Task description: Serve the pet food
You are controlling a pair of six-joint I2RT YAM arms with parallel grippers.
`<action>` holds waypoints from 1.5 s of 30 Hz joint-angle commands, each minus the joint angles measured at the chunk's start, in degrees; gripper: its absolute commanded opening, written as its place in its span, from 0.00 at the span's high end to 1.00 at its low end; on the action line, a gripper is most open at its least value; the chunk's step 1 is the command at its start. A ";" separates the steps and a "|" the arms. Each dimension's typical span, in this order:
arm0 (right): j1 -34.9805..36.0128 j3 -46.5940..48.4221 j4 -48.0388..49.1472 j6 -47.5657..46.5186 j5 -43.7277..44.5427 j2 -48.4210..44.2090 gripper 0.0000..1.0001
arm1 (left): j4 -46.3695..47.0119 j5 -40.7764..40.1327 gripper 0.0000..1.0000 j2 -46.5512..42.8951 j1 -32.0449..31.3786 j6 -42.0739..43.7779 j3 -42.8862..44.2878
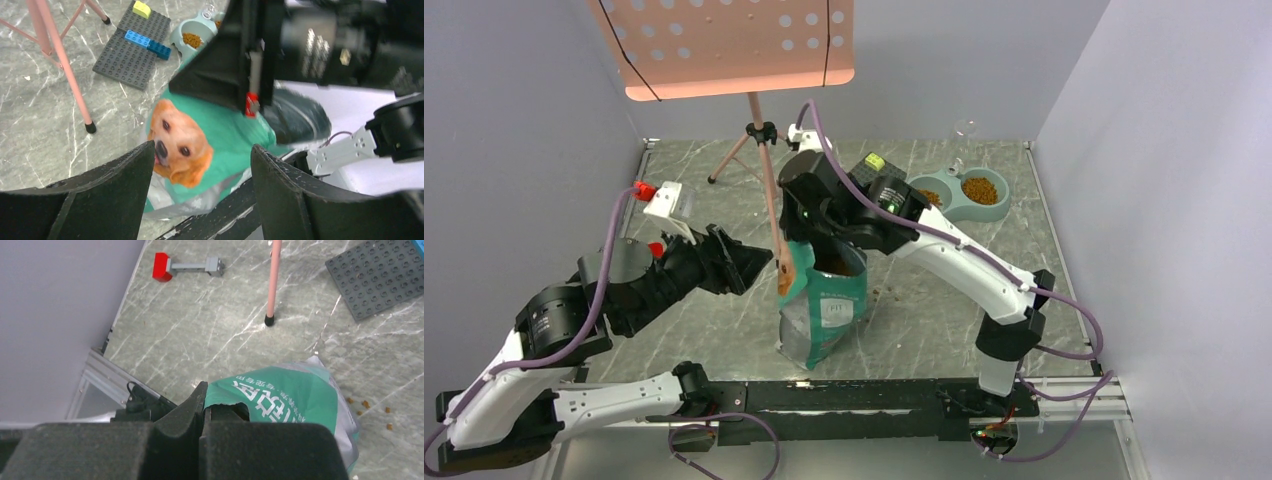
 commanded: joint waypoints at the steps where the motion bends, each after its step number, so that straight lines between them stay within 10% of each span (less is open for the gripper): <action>1: -3.79 0.91 21.03 1.87 -3.34 -3.15 1.00 | 2.40 6.84 0.28 -0.28 -0.14 4.22 -1.60; 9: -10.48 0.18 20.30 5.11 -11.65 -2.22 1.00 | 8.69 18.14 0.19 5.17 -0.14 17.34 -2.90; 27: -12.99 2.06 20.67 5.56 -22.86 1.00 1.00 | 16.43 6.36 0.25 10.06 0.72 27.22 -6.72; 31: -13.00 2.44 20.48 5.73 -24.66 1.84 1.00 | 23.79 12.50 0.46 7.59 2.74 28.63 -12.12; 35: -13.07 2.85 19.96 5.87 -26.06 2.61 1.00 | 23.69 14.58 0.97 6.93 7.18 28.54 -13.72; 45: -17.87 0.67 17.58 2.39 -33.29 1.32 1.00 | 23.94 17.17 1.00 0.24 10.93 27.20 -17.57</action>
